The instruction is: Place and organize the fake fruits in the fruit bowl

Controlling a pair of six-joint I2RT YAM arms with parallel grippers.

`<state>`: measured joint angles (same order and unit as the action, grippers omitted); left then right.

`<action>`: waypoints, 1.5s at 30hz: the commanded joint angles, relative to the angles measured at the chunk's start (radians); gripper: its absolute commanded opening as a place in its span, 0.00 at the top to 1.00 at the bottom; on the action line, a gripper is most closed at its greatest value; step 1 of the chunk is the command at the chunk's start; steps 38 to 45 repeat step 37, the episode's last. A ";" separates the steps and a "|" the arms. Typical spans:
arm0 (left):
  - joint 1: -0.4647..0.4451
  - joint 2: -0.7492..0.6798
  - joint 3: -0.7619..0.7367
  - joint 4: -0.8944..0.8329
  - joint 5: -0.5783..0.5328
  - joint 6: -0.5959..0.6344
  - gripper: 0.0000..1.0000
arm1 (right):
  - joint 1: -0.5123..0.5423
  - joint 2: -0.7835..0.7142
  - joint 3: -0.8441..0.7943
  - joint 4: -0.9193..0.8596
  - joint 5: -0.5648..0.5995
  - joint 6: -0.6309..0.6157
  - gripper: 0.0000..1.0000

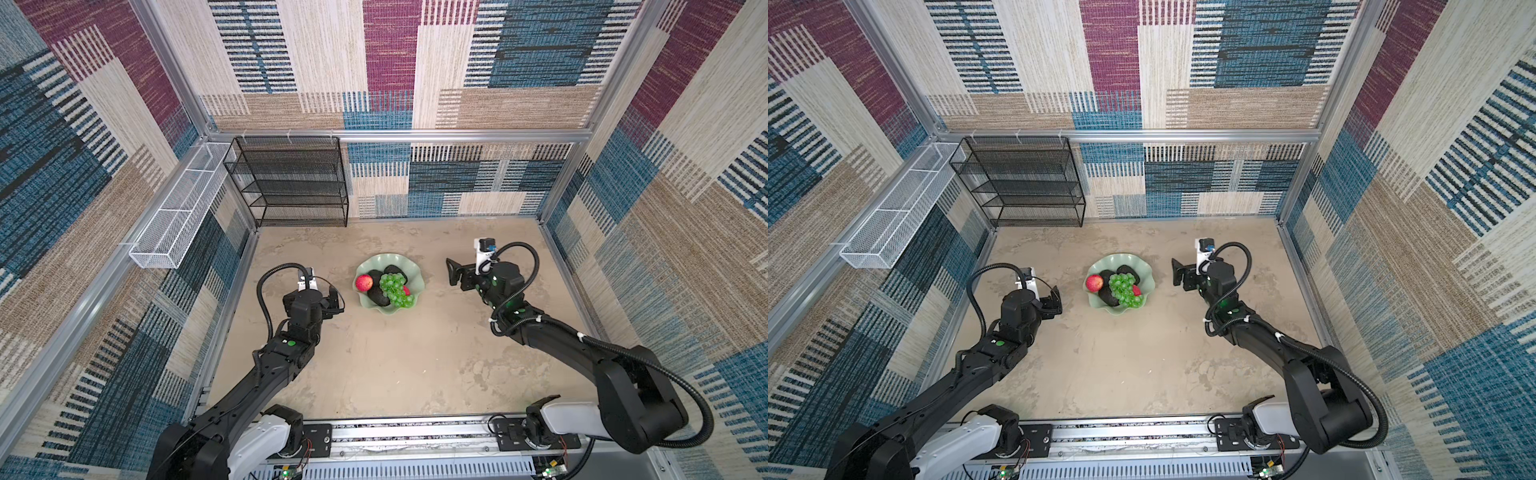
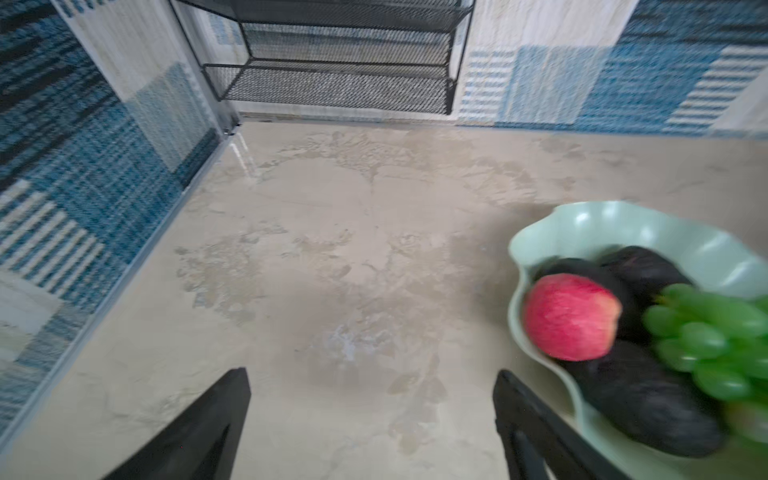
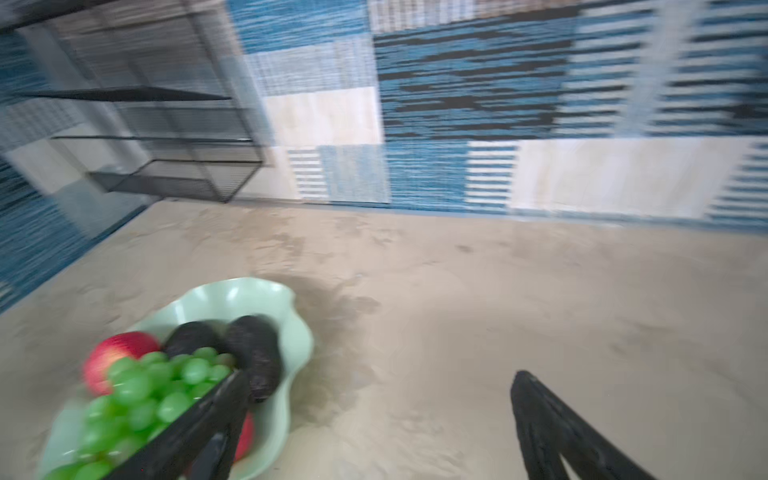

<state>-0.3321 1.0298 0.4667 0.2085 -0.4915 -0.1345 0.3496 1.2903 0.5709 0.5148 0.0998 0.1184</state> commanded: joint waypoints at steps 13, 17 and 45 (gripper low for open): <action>0.294 0.476 -0.080 0.678 0.218 0.129 0.01 | -0.222 0.030 -0.345 0.624 0.256 -0.173 0.00; 0.310 0.505 -0.059 0.634 0.233 0.104 0.01 | -0.260 0.111 -0.400 0.737 0.148 -0.152 0.00; 0.316 0.508 -0.057 0.639 0.248 0.104 0.01 | -0.322 0.246 -0.377 0.804 0.034 -0.124 0.00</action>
